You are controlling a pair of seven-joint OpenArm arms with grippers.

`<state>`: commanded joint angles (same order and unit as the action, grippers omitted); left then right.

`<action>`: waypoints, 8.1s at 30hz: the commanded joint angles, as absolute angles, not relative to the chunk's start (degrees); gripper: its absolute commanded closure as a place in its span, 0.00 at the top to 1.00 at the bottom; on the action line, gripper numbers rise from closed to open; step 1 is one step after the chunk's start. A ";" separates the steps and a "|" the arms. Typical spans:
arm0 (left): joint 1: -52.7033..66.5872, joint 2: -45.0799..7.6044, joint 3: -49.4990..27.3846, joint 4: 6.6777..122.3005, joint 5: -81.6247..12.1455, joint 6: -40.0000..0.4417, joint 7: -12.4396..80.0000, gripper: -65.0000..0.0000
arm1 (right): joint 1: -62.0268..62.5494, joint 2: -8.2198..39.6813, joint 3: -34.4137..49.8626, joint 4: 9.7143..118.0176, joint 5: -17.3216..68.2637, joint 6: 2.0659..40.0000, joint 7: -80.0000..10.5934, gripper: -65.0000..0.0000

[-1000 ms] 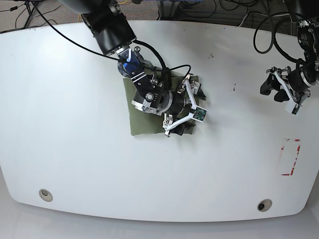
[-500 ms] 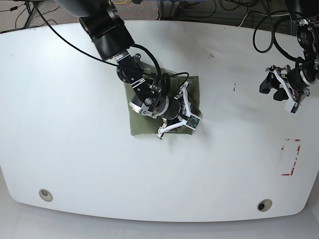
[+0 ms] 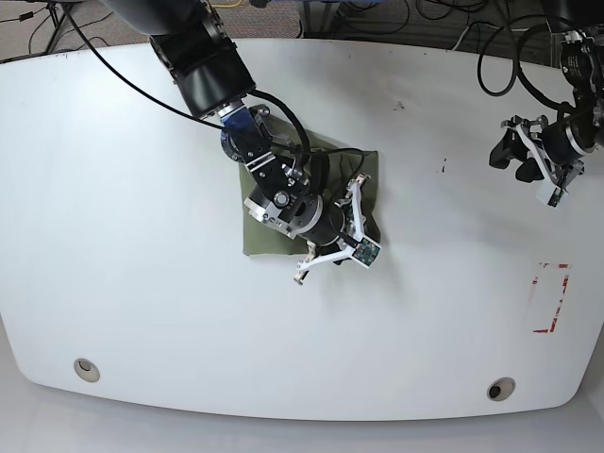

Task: Layout the t-shirt on the table in an organized manner, then fold the t-shirt properly
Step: 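Release the bundle with the left gripper and lift it away, then press and flatten the green bundle with the right gripper, then grasp the bundle edges with both grippers and square it up, then grasp the folded shirt with the left gripper and release the right gripper, then drag the folded shirt with the left gripper to the table edge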

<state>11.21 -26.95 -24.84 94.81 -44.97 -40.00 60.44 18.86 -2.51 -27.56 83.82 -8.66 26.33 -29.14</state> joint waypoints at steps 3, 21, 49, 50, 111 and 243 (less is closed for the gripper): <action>11.21 -26.95 -23.43 94.73 -44.97 -40.00 60.44 0.53 | 19.56 -3.21 -26.24 83.82 -8.66 26.33 -29.85 0.05; 11.21 -26.86 -18.15 94.81 -44.97 -40.00 60.44 0.53 | 20.79 -6.99 -21.14 82.15 -8.66 26.51 -30.02 0.21; 10.77 -24.92 -17.98 94.73 -44.62 -40.00 60.44 0.53 | -7.25 -4.00 -13.76 107.47 -2.95 26.86 -35.03 0.72; 10.77 -24.92 -17.98 94.73 -44.62 -40.00 60.44 0.53 | -7.34 -4.00 -12.79 106.77 -2.15 26.86 -35.03 0.72; 11.82 -24.92 -8.22 104.22 -44.53 -40.00 60.26 0.53 | -0.40 0.31 -13.67 104.48 7.96 26.51 -35.03 0.58; 1.10 -12.88 3.47 78.37 -2.59 -40.00 42.51 0.19 | -7.78 11.91 16.40 111.08 8.04 26.95 -29.14 0.10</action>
<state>1.10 -12.88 3.47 78.37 -2.59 -40.00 42.51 -7.78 11.91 16.40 111.08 8.04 26.95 -29.14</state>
